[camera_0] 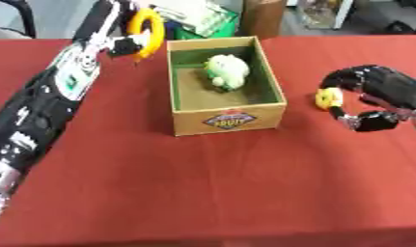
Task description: Pick up objects on the table and place them in the box.
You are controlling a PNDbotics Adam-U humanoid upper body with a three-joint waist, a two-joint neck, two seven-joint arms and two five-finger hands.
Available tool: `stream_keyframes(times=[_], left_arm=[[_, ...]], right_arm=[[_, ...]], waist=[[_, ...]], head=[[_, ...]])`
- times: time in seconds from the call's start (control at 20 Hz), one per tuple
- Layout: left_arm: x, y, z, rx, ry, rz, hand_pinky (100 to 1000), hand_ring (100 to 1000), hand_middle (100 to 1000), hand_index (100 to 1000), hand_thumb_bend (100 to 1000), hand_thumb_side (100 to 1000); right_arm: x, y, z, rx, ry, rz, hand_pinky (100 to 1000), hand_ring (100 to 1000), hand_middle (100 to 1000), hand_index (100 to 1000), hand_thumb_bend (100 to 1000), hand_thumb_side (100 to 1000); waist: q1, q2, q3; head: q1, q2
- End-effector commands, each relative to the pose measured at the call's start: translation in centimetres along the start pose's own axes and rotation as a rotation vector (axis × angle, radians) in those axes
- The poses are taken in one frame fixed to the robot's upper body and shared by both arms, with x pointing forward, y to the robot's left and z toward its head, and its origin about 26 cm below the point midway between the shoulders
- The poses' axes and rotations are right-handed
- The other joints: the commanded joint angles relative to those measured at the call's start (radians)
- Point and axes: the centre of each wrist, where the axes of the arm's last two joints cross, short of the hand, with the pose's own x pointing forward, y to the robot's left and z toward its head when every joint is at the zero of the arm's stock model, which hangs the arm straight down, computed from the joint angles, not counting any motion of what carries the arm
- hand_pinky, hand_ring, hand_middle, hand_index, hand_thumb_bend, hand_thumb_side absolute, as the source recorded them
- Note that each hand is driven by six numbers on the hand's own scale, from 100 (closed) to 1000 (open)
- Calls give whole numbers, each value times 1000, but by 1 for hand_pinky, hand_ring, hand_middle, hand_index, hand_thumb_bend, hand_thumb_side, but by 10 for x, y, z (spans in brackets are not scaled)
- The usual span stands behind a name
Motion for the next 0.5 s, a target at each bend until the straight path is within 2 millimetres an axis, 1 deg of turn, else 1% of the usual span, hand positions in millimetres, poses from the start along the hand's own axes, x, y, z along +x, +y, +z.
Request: stream_keyframes(times=[0.05,0.15,0.2,0.25,0.3,0.4,0.45,0.5], left_arm=[[23,5,-16,-38,-102,33,511,355,332,513,100,225],[29,-6,-17,-85,-125,58,521,382,357,534,100,227],[30,-11,-17,-105,-131,70,536,422,385,555,100,230],[31,-16,-17,-124,-135,81,544,439,396,563,100,238],[32,-21,-17,-144,-137,92,564,478,429,589,100,241],[31,-31,-16,-193,-143,106,617,574,522,663,100,226],[32,-34,-15,-228,-153,105,659,641,609,721,136,236],[32,-37,-15,-264,-165,100,698,704,699,779,268,259]], right_arm=[[-4,-14,-5,-16,-7,36,684,757,785,863,100,302],[-3,-14,-7,-19,-12,36,684,757,785,863,100,302],[-3,-14,-8,-19,-14,36,684,757,785,863,100,302],[-2,-14,-8,-19,-15,36,683,757,785,863,100,302],[-2,-14,-8,-20,-16,36,683,756,784,863,100,302],[-2,-14,-9,-22,-17,36,682,756,784,863,100,302],[-1,-15,-10,-23,-18,36,682,756,784,863,100,302],[-1,-15,-10,-23,-18,36,682,756,784,863,100,302]], waist=[[-2,-19,-4],[-2,-19,-6],[-2,-19,-7],[-2,-19,-8],[-2,-19,-9],[-2,-18,-11],[-1,-18,-11],[-1,-18,-11]], head=[[5,-3],[5,-3],[5,-3],[5,-4],[5,-4],[4,-4],[4,-5],[4,-4]])
